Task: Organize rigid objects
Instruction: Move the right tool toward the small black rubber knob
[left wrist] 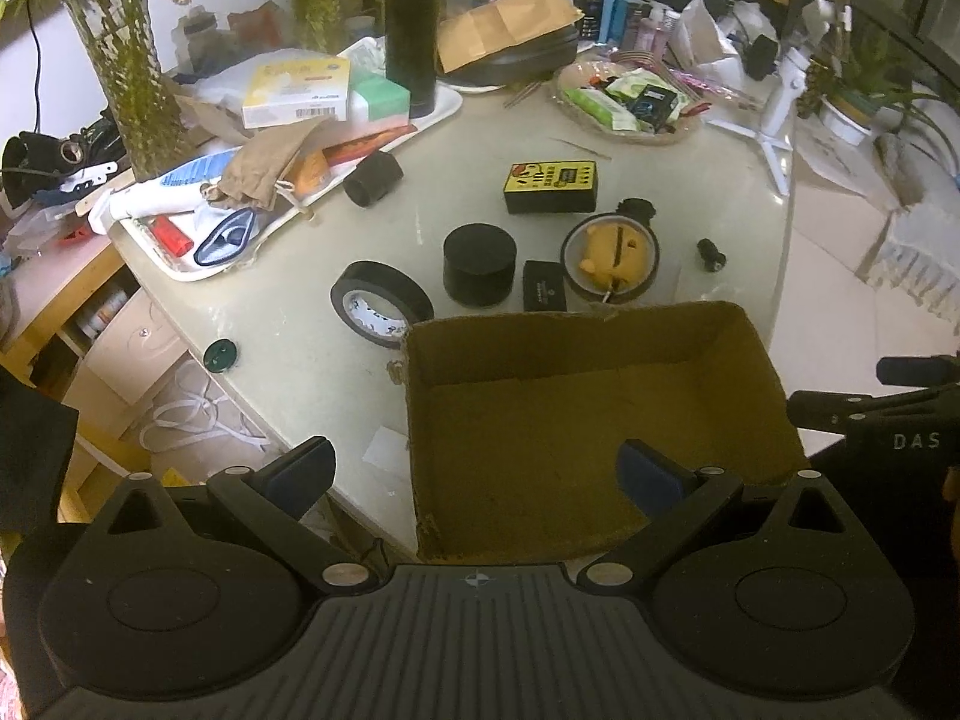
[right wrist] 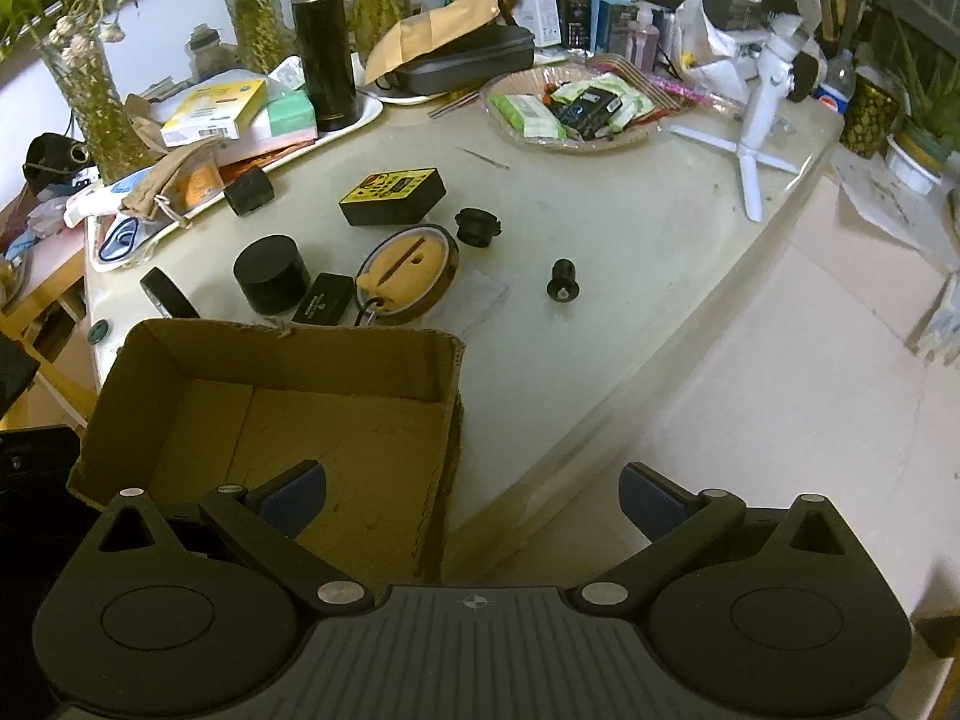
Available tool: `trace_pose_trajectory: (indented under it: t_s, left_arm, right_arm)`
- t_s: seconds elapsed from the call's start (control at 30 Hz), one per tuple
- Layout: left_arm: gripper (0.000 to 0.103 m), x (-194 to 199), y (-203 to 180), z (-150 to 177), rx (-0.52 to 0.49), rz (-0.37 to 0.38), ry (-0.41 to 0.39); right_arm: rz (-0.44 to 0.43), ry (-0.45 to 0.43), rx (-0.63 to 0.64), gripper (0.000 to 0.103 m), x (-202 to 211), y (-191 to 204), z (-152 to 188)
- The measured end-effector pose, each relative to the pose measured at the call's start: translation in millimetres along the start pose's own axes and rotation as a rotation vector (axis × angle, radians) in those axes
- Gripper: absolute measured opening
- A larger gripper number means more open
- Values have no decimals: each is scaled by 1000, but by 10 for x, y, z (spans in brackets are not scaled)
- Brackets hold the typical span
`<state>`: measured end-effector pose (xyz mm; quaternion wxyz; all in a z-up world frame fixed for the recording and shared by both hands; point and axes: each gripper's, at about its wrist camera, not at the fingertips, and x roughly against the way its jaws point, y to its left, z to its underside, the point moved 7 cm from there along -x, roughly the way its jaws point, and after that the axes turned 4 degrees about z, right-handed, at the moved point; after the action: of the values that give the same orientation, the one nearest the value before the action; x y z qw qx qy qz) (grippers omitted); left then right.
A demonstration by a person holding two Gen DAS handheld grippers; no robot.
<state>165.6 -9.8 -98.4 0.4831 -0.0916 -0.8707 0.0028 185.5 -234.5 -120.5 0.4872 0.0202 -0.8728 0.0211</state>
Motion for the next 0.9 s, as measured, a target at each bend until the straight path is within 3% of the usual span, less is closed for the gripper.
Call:
trace_pose_trajectory:
  t_s: [0.2,0.57,0.9]
  left_arm:
    - [103,-77,53,-64,13,13,-17]
    - [103,-241,110,-232,3,19,-35]
    - [103,-379,279,-352,54,42,-93]
  right_arm:
    - [-10,2,-25,103,-127,-87,-85]
    - [100,20,-49,103,-381,-339,-335]
    - [75,-8,-73,103,-653,-471,-627]
